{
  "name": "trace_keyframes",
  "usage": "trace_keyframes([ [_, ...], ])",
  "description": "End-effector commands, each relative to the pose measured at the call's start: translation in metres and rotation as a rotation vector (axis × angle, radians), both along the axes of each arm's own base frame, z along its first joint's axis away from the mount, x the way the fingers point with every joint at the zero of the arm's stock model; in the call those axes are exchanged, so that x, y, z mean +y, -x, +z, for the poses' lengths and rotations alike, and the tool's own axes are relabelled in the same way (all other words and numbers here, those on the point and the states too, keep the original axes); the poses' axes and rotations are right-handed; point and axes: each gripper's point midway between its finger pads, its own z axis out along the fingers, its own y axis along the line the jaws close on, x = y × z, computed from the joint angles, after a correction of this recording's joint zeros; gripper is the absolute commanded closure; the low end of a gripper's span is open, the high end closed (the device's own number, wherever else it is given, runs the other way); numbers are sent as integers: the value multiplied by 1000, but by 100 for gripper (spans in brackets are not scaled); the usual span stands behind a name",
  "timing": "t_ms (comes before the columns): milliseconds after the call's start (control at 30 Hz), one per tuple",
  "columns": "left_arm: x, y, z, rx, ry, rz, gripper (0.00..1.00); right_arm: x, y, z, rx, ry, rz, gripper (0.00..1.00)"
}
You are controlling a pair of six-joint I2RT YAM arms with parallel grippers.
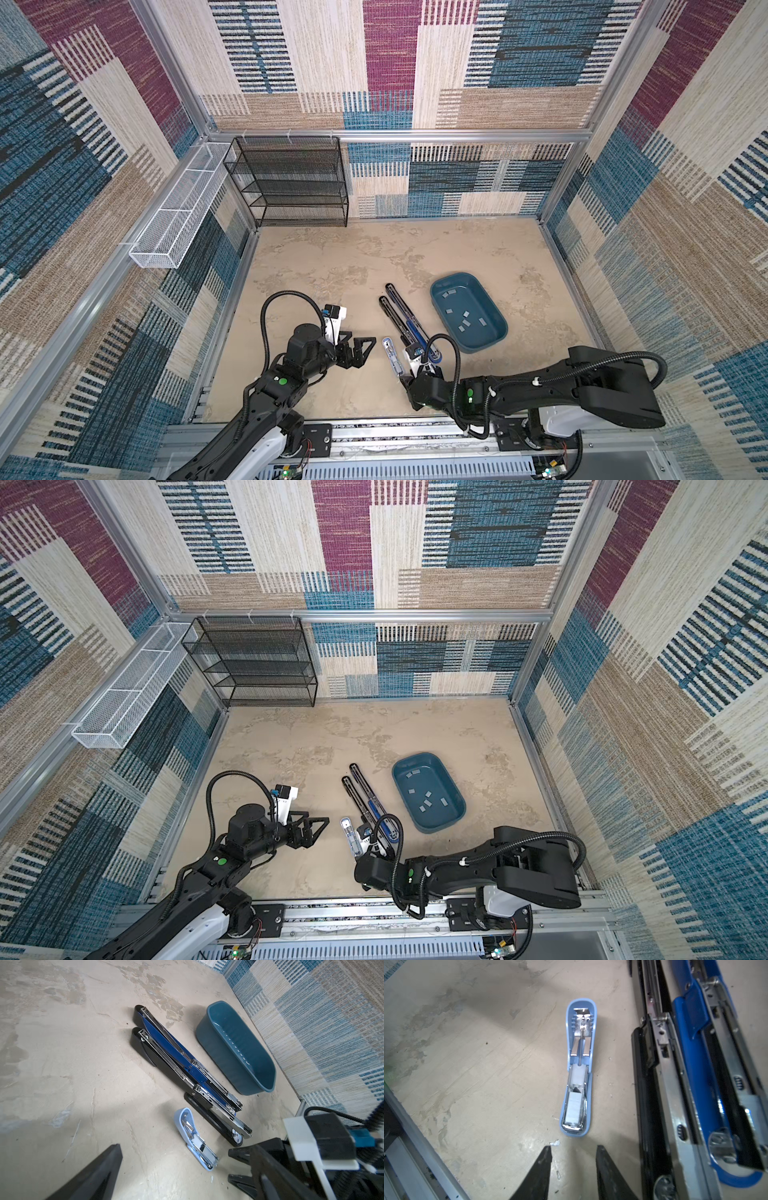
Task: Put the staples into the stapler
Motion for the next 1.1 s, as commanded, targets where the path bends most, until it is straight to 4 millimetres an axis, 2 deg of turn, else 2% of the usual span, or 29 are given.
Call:
trace_keyframes([
  [0, -9, -1, 11, -21, 49, -32, 1, -5, -5, 3, -19, -42, -50, 58],
  [167, -15, -3, 7, -4, 55, -62, 1, -30, -8, 3, -42, -47, -98, 59],
  [267, -22, -5, 3, 21, 60, -88, 1, -35, -7, 8, -55, -66, -82, 57],
  [467, -35, -8, -7, 62, 45, -141, 1, -20, -5, 17, -80, -103, -22, 53],
  [800, -50, -13, -17, 79, 13, -185, 4, 4, -11, 9, -108, -70, -2, 54],
  [1067, -59, -17, -30, 93, -7, -201, 6, 18, -12, -3, -106, -37, 21, 64],
])
